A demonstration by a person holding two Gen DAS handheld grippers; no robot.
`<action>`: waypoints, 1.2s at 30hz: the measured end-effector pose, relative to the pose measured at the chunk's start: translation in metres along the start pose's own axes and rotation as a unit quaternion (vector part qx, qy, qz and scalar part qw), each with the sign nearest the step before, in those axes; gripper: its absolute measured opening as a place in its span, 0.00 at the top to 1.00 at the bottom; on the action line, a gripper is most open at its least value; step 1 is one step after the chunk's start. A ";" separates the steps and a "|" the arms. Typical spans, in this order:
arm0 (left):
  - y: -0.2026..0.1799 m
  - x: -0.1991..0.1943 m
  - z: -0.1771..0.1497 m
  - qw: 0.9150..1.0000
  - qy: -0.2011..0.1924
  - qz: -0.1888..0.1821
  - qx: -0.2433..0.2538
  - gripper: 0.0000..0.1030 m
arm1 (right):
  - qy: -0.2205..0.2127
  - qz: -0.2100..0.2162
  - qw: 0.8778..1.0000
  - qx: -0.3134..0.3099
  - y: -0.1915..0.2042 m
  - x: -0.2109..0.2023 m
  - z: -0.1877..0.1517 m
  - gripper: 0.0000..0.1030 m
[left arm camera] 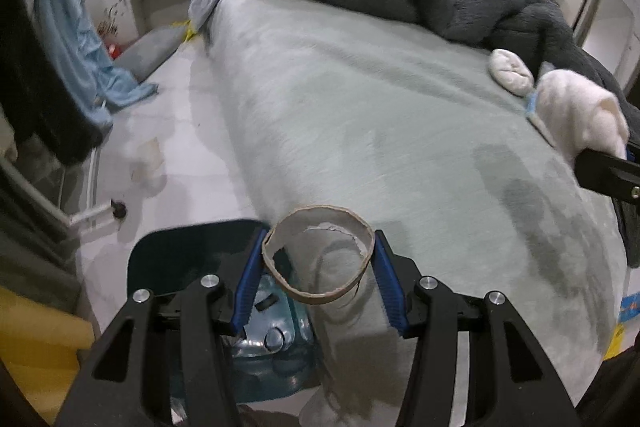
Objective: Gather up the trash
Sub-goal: 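Carry the towel and tape core with both tools over the teal bin, then open the left tool to drop the tape core into the bin, then lower the towel into the bin and open the right tool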
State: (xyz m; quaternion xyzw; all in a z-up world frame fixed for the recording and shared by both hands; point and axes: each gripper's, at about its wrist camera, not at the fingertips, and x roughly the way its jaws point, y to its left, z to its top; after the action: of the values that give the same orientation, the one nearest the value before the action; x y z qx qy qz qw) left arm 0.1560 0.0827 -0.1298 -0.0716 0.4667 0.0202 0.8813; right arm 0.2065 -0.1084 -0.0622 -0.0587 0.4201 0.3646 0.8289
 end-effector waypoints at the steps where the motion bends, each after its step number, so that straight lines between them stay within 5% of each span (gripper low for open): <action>1: 0.005 0.002 -0.001 1.000 0.005 -0.001 -0.007 0.46 | 0.000 0.002 1.000 -0.002 0.005 0.002 0.002 0.52; 15: 0.065 0.025 -0.023 0.995 0.069 0.028 -0.068 0.46 | 0.022 0.018 0.999 -0.024 0.046 0.040 0.018 0.52; 25: 0.093 0.033 -0.033 0.989 0.104 0.017 -0.100 0.45 | 0.038 0.028 0.998 -0.030 0.064 0.067 0.029 0.52; 36: 0.121 0.026 -0.038 0.986 0.101 0.004 -0.135 0.24 | 0.066 0.036 0.997 -0.034 0.087 0.107 0.031 0.52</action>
State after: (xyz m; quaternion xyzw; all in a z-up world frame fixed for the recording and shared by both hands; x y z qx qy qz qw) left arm 0.1271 0.1962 -0.1856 -0.1894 0.5463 0.0789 0.8121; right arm 0.2107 0.0271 -0.1035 -0.0958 0.4628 0.4033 0.7835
